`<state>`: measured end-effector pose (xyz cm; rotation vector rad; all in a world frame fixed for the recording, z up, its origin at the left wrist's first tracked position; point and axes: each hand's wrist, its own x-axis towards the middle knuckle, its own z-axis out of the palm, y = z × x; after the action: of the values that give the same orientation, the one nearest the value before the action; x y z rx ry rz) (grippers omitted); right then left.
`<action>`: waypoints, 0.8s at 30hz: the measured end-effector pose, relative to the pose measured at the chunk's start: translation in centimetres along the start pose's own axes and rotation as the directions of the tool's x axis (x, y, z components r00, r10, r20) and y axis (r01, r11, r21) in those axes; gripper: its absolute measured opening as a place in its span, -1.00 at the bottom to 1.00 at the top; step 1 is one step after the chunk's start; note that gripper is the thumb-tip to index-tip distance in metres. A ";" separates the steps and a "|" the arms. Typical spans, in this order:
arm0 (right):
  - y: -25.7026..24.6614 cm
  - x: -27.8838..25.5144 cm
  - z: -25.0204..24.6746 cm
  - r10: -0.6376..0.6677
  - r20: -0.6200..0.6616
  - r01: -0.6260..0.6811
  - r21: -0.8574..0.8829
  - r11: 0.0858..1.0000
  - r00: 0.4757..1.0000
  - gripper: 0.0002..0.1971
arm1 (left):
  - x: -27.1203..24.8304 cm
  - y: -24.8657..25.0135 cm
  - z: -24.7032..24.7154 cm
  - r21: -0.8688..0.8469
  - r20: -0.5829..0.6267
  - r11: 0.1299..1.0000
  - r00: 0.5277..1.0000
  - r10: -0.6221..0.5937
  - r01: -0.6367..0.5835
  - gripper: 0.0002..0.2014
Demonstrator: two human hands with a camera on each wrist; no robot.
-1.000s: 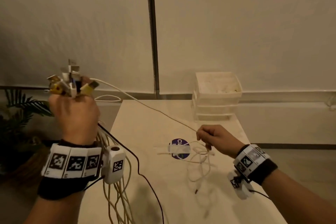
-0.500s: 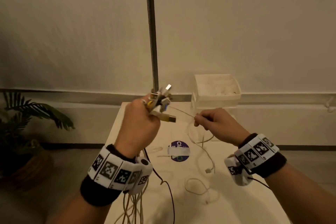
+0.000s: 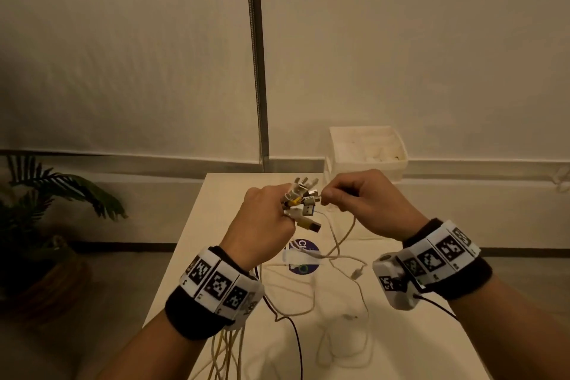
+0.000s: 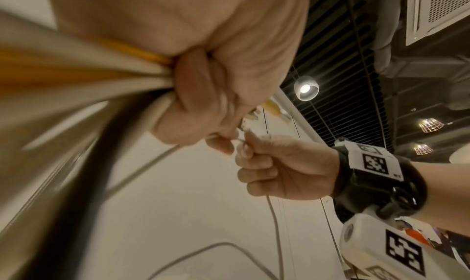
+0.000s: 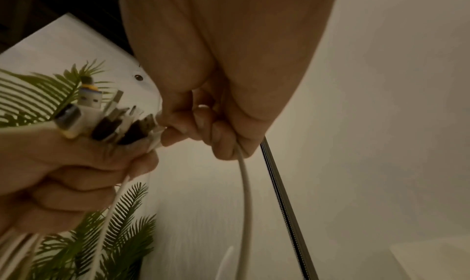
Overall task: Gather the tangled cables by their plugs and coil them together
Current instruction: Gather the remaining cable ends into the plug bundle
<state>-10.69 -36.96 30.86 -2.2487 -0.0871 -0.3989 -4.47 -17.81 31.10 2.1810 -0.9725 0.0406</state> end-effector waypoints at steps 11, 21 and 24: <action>7.9 -1.7 7.6 0.123 0.130 -0.148 0.198 0.969 0.984 -0.72 | -0.6 -1.6 -2.5 -0.100 -0.467 0.994 0.880 -0.086 0.044 -0.78; 11.4 -2.6 8.0 0.197 0.181 -0.236 0.231 0.944 0.964 -0.77 | -1.9 -1.9 -4.9 -0.194 -0.666 0.979 0.742 -0.080 -0.068 -0.71; 11.6 -2.8 7.7 0.271 0.108 -0.292 0.350 0.890 0.956 -0.72 | -1.5 -2.5 -5.0 -0.082 -0.565 0.995 0.825 -0.006 -0.048 -0.81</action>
<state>-9.15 -38.49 16.83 -1.8680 0.1283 -0.1458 -2.62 -12.57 32.73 1.8955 -0.6348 0.6100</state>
